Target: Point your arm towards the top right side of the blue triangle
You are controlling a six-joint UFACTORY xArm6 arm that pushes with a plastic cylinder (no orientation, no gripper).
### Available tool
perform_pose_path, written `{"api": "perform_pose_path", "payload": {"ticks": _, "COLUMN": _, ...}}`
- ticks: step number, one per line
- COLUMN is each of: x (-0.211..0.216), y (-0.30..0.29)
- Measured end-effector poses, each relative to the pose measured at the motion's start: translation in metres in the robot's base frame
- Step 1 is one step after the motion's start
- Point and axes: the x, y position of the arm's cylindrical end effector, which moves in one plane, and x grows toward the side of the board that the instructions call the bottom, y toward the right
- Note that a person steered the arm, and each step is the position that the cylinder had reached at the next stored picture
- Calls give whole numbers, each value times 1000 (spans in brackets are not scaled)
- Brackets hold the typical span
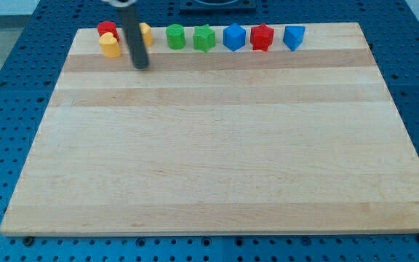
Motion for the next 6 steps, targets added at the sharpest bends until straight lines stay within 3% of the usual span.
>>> {"api": "perform_pose_path", "payload": {"ticks": 2, "x": 20, "y": 172}}
{"api": "perform_pose_path", "payload": {"ticks": 4, "x": -7, "y": 312}}
{"api": "perform_pose_path", "payload": {"ticks": 6, "x": -72, "y": 330}}
